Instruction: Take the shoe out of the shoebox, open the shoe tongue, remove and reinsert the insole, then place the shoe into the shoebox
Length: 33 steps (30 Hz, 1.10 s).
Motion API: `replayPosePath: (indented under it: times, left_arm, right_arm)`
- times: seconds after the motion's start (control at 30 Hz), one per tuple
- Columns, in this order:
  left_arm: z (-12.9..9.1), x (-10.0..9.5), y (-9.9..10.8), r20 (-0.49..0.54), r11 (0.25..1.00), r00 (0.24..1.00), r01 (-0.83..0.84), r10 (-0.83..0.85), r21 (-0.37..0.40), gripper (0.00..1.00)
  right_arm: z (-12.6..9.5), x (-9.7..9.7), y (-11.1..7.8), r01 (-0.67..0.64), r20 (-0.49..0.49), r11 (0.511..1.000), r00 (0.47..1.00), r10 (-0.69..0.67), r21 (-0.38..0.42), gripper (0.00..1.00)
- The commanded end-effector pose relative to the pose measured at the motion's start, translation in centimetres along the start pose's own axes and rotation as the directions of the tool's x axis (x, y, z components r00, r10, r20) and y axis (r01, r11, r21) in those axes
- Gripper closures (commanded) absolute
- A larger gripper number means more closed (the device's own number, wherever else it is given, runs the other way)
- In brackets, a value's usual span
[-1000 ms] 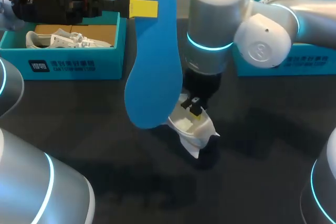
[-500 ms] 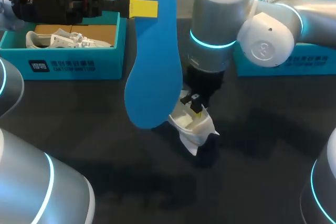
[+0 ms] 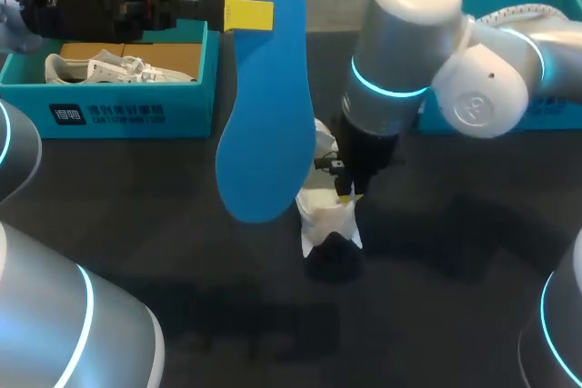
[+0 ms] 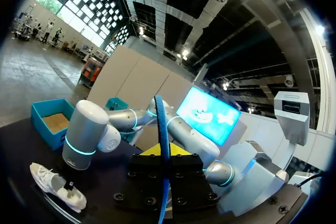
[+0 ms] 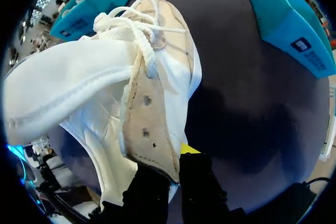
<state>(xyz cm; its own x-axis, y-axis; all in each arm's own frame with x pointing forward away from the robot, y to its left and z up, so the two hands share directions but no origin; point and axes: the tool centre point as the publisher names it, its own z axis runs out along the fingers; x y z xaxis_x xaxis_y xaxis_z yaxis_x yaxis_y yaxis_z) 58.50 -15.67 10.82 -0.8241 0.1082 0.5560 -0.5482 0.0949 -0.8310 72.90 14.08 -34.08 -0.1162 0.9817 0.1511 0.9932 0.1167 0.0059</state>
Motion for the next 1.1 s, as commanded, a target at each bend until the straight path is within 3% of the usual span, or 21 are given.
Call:
replayPosePath:
  times: [0.03, 0.5, 1.1]
  left_arm:
    - [0.1, -0.1, 0.0, 0.001, 1.000, 1.000, 0.001, -0.001, -0.004, 1.00]
    - [0.1, -0.1, 0.0, 0.001, 1.000, 1.000, 0.001, -0.001, -0.004, 1.00]
    - [0.1, -0.1, 0.0, 0.001, 1.000, 1.000, 0.001, -0.001, -0.004, 1.00]
  right_arm:
    - [0.9, 0.1, 0.3, -0.029, -0.004, 1.000, 1.000, 0.029, 0.006, 1.00]
    - [2.1, 0.6, 1.2, -0.032, -0.016, 0.999, 0.999, 0.033, 0.041, 1.00]
    - [4.4, -0.3, 2.2, -0.118, -0.042, 0.992, 0.992, 0.119, 0.043, 1.00]
